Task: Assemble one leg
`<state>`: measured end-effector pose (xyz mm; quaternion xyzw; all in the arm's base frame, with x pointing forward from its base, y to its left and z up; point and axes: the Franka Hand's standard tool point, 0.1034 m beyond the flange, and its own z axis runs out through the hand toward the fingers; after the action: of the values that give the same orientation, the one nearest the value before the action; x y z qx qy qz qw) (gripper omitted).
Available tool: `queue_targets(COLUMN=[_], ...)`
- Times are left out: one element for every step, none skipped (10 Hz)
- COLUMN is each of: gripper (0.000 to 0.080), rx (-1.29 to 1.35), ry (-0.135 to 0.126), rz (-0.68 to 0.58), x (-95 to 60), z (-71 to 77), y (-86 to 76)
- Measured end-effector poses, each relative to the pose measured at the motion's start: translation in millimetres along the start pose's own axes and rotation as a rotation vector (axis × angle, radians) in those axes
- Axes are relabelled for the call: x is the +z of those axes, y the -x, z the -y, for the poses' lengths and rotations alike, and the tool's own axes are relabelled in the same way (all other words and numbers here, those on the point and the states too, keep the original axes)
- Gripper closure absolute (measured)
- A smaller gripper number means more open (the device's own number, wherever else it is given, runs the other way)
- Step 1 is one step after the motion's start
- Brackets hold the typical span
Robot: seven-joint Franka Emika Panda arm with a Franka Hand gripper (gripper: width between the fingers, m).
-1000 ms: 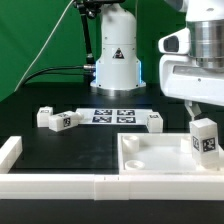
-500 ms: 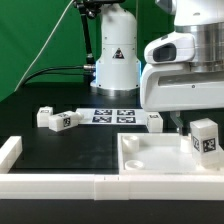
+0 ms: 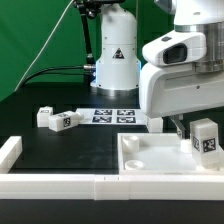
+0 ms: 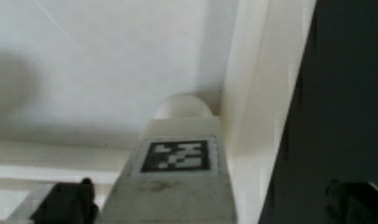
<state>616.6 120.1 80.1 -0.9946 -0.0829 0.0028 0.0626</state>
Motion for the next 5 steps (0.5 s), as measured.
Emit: queue_targets(gripper=[0.016, 0.0321, 0.0497, 0.0497, 0.0504], rx=[0.0, 0.0, 0.0, 0.003, 0.044], ry=[0.0, 0.0, 0.001, 0.003, 0.003], rz=[0.0, 0.0, 0.0, -0.001, -0.001], x=[0.0, 0.1, -0.1, 0.0, 0.1], z=[0.0, 0.0, -0.5, -3.2, -3.4], y=[0.0, 0.0, -0.1, -0.1, 0.0])
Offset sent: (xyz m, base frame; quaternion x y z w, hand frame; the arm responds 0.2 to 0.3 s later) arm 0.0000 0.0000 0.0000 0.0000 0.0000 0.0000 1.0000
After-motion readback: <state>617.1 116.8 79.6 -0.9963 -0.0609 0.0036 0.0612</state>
